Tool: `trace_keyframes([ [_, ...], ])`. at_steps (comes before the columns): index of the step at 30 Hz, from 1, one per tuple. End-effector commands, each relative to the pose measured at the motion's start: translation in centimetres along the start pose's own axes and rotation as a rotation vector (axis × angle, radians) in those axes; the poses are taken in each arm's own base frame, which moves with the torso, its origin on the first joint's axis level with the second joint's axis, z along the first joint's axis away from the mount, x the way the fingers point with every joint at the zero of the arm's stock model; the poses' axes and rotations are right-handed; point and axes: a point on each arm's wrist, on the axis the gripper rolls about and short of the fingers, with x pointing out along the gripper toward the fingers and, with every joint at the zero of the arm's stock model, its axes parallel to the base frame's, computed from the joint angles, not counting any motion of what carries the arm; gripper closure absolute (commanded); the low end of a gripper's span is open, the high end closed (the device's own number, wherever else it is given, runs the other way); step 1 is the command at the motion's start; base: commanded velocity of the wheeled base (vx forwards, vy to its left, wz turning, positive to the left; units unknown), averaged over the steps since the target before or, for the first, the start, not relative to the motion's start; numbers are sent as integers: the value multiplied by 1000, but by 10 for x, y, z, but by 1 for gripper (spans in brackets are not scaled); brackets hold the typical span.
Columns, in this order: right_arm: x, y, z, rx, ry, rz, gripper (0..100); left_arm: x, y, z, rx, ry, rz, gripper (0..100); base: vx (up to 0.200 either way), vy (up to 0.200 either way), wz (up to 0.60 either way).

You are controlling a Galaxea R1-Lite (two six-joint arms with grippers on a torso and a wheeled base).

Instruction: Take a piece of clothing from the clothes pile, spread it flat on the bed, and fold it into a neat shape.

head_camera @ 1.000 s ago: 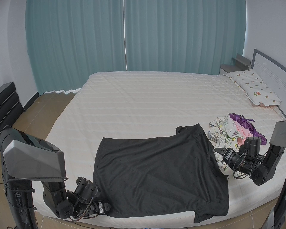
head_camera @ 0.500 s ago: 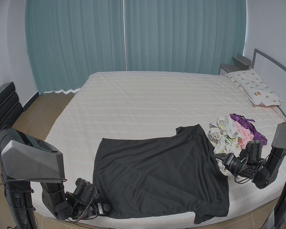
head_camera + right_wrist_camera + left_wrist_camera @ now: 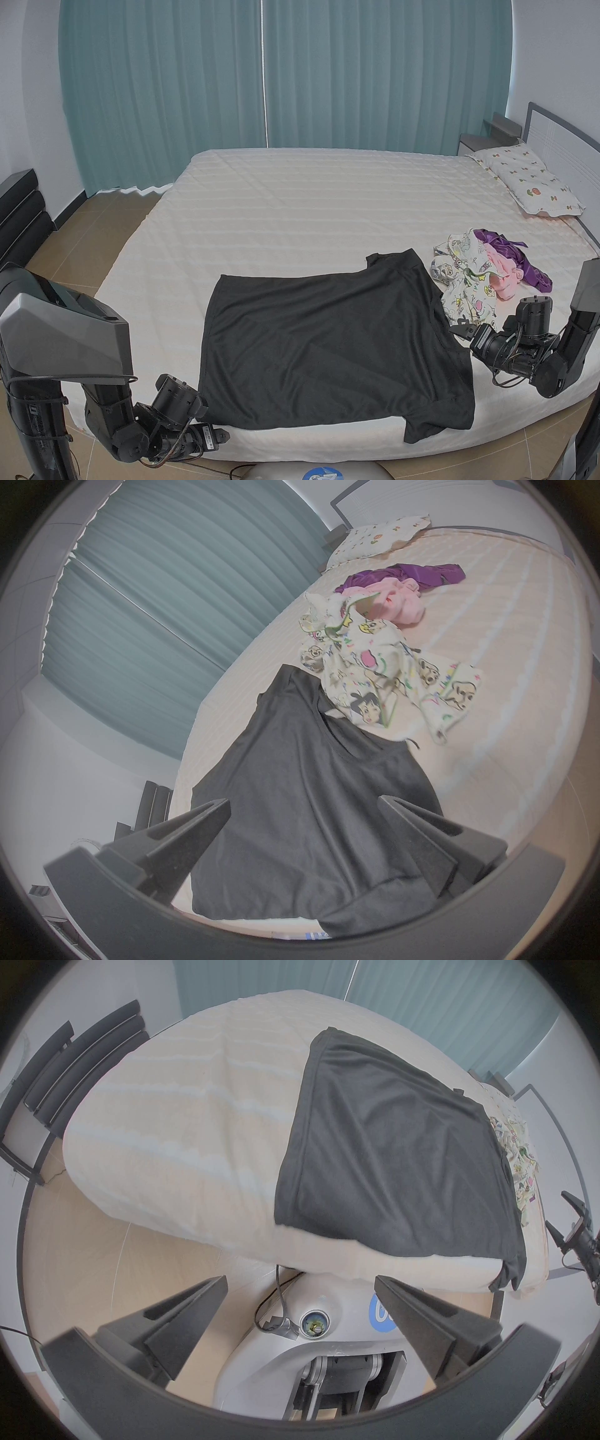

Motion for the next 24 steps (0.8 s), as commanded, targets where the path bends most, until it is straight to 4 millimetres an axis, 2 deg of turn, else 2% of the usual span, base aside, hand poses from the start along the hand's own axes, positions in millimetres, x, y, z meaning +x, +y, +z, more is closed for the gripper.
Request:
trace_keyframes([
  [1, 0, 0, 0, 0, 1, 0, 0, 4, -3, 6, -15, -28, -16, 0, 0, 0, 0],
  [7, 1, -1, 0, 3, 1, -1, 0, 14, -23, 31, -119, -122, -94, 0, 0, 0, 0],
  [13, 1, -1, 0, 7, 1, -1, 0, 30, -31, 52, -156, -170, -112, 0, 0, 0, 0],
  [24, 3, -2, -1, 9, 9, -5, 0, 46, -28, 58, -151, -222, -31, 0, 0, 0, 0],
])
